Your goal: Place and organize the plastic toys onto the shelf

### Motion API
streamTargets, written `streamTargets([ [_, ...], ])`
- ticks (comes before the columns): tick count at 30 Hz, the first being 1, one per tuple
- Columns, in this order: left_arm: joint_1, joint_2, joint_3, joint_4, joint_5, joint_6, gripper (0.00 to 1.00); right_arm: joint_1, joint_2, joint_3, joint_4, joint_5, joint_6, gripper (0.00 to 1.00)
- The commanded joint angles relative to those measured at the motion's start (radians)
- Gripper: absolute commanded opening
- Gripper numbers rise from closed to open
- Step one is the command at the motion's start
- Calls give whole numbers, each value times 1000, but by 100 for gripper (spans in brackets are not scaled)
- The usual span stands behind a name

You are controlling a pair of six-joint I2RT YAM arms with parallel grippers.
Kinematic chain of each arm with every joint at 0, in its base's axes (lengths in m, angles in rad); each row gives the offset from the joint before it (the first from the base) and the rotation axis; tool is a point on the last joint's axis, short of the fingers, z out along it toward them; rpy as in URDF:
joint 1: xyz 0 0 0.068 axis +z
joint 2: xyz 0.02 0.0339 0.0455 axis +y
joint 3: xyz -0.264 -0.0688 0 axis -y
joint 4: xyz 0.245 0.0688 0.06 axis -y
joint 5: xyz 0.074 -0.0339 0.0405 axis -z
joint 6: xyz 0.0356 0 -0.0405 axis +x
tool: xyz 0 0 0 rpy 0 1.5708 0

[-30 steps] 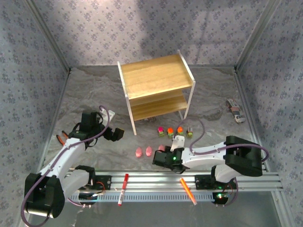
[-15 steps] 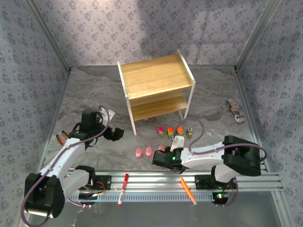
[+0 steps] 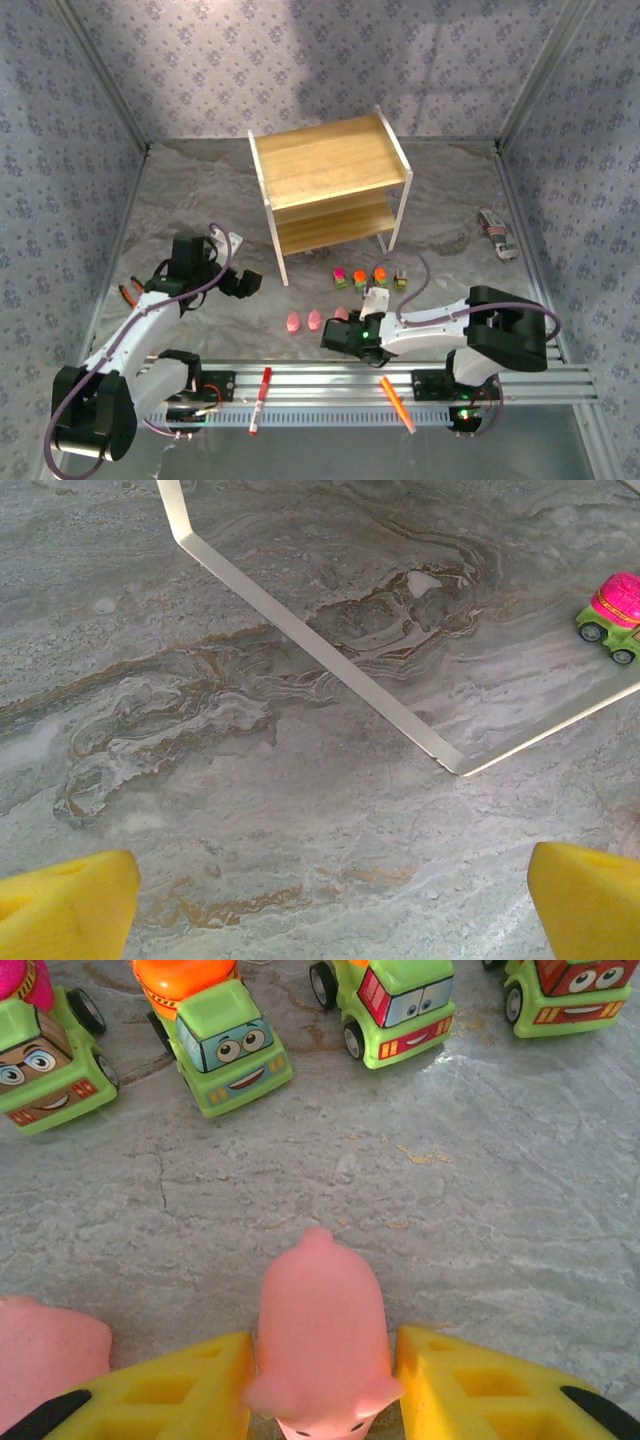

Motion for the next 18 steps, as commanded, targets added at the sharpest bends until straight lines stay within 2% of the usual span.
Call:
streamTargets([
  [1, -4, 6, -1, 19, -7, -6, 100, 21, 23, 2, -39, 53, 55, 43],
  [8, -5, 9, 1, 19, -7, -6, 100, 77, 43, -14, -55, 136, 147, 43],
  [18, -5, 9, 2, 17, -7, -5, 100, 86, 42, -29, -97, 163, 203, 44],
])
